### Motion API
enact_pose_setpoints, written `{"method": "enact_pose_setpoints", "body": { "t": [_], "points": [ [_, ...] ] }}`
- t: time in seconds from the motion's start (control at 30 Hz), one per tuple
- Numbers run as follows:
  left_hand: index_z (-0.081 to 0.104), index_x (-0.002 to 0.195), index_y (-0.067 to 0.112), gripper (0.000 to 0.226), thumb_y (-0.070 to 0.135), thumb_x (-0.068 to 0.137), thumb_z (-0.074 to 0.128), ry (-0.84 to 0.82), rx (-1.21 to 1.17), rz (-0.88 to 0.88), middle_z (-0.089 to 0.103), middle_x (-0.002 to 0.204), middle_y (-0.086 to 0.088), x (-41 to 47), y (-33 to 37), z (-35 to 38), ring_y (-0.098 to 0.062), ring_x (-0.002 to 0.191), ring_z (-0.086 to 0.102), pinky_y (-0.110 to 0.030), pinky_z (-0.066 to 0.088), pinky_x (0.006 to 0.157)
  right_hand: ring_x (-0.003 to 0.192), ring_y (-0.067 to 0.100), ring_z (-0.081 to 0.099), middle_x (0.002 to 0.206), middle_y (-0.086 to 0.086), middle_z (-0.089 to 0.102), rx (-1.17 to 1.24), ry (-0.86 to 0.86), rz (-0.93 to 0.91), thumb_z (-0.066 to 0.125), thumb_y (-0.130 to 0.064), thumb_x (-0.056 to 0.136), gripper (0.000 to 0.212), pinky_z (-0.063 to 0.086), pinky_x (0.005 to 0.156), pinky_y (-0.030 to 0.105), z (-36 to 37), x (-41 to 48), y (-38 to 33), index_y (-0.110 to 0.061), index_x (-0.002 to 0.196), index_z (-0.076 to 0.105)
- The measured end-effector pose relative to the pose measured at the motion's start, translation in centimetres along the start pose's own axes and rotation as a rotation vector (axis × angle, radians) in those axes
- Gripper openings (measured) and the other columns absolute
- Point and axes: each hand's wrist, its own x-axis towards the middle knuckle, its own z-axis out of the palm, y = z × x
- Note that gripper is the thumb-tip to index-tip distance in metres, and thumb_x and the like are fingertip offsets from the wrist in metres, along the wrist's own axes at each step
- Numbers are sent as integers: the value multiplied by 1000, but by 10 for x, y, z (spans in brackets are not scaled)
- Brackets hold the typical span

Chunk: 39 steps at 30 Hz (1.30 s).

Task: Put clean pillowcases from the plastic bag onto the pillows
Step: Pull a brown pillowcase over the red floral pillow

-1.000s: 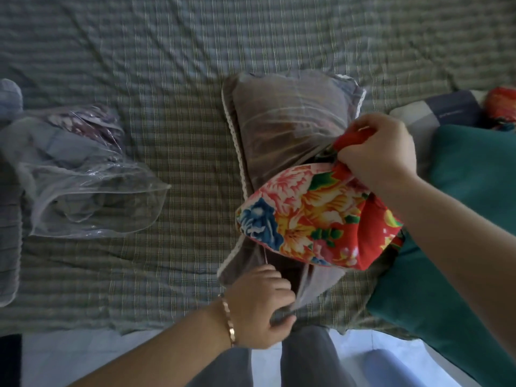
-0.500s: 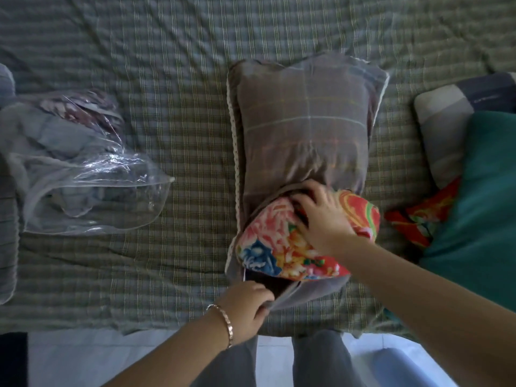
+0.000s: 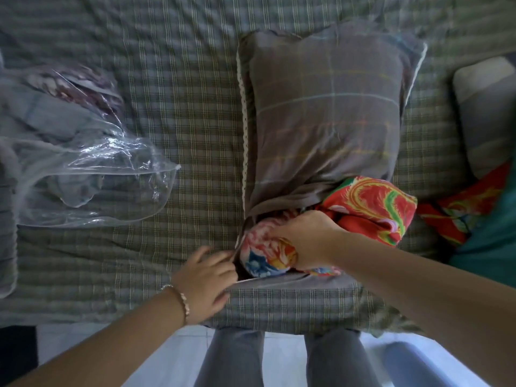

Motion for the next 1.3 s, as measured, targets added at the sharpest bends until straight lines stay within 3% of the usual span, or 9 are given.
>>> {"method": "enact_pose_setpoints", "body": {
  "t": [0.3, 0.47, 0.53, 0.67, 0.87, 1.0, 1.1, 1.2, 1.3],
  "points": [
    [58, 61, 23, 24, 28, 81, 45, 327, -126, 94, 57, 67, 13, -3, 8, 7, -4, 68, 34, -20, 30, 63, 91, 21, 61, 96, -5, 62, -119, -86, -145, 54, -32, 86, 20, 37, 59, 29, 16, 38, -38, -27, 105, 57],
    [61, 64, 27, 37, 36, 90, 37, 328, -94, -8, 60, 68, 18, -2, -16, 24, -2, 70, 35, -19, 30, 65, 128, 26, 36, 135, 4, 44, -108, -157, 11, 46, -31, 92, 33, 22, 106, 41, 43, 60, -61, -20, 122, 54],
    [60, 72, 27, 45, 40, 98, 27, 346, -167, -51, 60, 74, 18, -5, -20, 20, -3, 72, 39, -20, 32, 66, 132, 30, 28, 137, 9, 34, 3, -23, 62, 49, -29, 89, 38, 12, 111, 45, 48, 47, -64, -17, 124, 53],
    [61, 79, 23, 42, 38, 99, 28, 399, -267, 17, 63, 81, 13, -7, -6, 7, -6, 77, 45, -20, 36, 69, 106, 22, 47, 112, 3, 54, 64, 538, -61, 47, -17, 80, 28, 32, 97, 38, 72, -19, -70, -14, 100, 65],
    [67, 69, 20, 55, 34, 100, 23, 395, -152, 188, 63, 74, 11, 6, 18, -9, -5, 73, 41, -20, 35, 66, 62, 8, 57, 75, -14, 60, 318, 112, 71, 65, -35, 53, 32, 42, 57, 20, 71, -70, -74, -29, 84, 63],
    [66, 67, 19, 58, 36, 101, 23, 394, -115, 174, 63, 72, 11, 5, 18, -11, -5, 74, 42, -20, 36, 67, 99, 25, 62, 132, -3, 46, 74, -139, 404, 47, -13, 88, 43, 45, 67, 31, 73, -106, -11, -18, 131, 40],
    [68, 72, 19, 58, 37, 100, 22, 367, -106, 139, 65, 74, 11, 16, 29, -9, -4, 77, 44, -19, 37, 70, 105, 21, 59, 145, -9, 32, -64, -64, 527, 44, -15, 92, 49, 42, 67, 31, 70, -134, 49, -24, 138, 32],
    [66, 66, 22, 52, 45, 95, 29, 319, -124, -37, 62, 67, 15, 40, 48, -13, -5, 77, 46, -24, 47, 68, 82, 18, 64, 111, -7, 61, -51, 120, 419, 72, -22, 71, 38, 47, 61, 29, 79, -156, 73, -25, 107, 62],
    [69, 71, 20, 33, 40, 80, 44, 431, -128, -136, 66, 77, 10, 82, 82, -34, -16, 81, 57, -33, 54, 72, 51, 14, 58, 67, -10, 60, 23, 235, 354, 88, -14, 29, 44, 39, 44, 21, 89, -180, 67, -27, 65, 65]
  ]
}}
